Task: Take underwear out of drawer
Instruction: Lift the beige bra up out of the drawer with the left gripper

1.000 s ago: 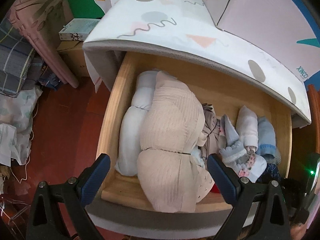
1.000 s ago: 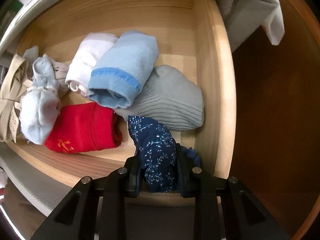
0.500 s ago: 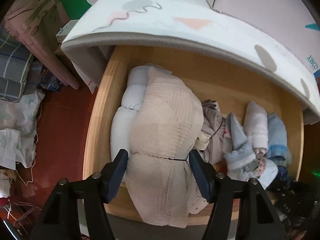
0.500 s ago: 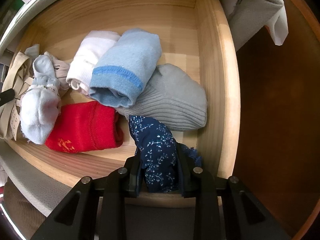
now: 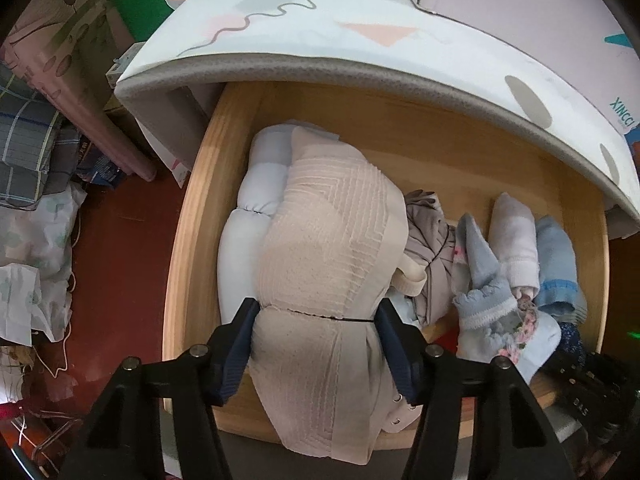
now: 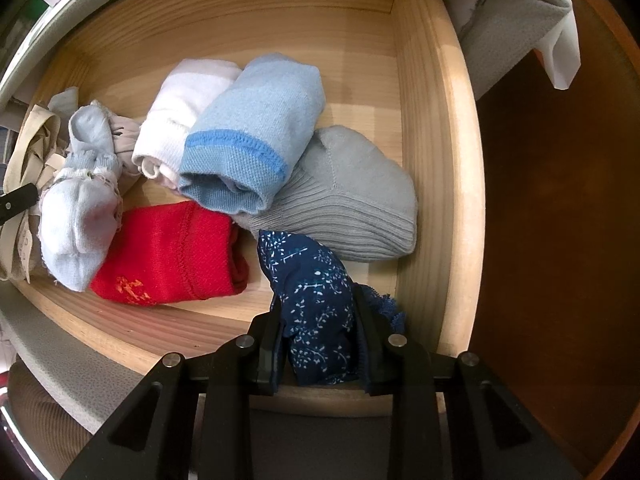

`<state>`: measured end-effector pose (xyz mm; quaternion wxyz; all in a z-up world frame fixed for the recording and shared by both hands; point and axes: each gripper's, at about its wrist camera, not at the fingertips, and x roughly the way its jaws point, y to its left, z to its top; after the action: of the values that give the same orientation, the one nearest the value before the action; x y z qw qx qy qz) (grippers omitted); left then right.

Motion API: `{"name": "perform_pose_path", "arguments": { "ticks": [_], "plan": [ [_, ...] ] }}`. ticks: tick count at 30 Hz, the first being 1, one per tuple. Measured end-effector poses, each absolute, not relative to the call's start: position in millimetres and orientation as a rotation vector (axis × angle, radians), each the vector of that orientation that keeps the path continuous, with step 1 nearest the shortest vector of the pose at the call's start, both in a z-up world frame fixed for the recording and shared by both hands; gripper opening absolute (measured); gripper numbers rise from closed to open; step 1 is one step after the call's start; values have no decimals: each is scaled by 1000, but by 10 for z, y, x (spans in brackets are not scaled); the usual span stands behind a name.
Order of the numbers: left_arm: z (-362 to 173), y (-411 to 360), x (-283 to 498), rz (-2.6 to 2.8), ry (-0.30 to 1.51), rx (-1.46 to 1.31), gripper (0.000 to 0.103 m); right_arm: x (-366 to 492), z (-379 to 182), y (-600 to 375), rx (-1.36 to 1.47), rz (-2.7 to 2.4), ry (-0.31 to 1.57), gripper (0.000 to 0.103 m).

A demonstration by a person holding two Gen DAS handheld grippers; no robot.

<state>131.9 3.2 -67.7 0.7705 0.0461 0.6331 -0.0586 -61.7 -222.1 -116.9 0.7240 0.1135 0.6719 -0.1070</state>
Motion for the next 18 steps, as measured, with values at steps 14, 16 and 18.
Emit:
{"name": "perform_pose_path", "arguments": {
  "ticks": [14, 16, 18],
  "plan": [
    [-292, 131, 1185, -178, 1325, 115, 60, -625, -1161, -2234, 250, -240, 1480, 27],
    [-213, 146, 1159, -182, 1313, 114, 60, -625, -1159, -2236, 248, -239, 1481, 27],
    [-145, 156, 1139, -182, 1305, 114, 60, -623, -1156, -2233, 242, -242, 1482, 26]
  ]
}}
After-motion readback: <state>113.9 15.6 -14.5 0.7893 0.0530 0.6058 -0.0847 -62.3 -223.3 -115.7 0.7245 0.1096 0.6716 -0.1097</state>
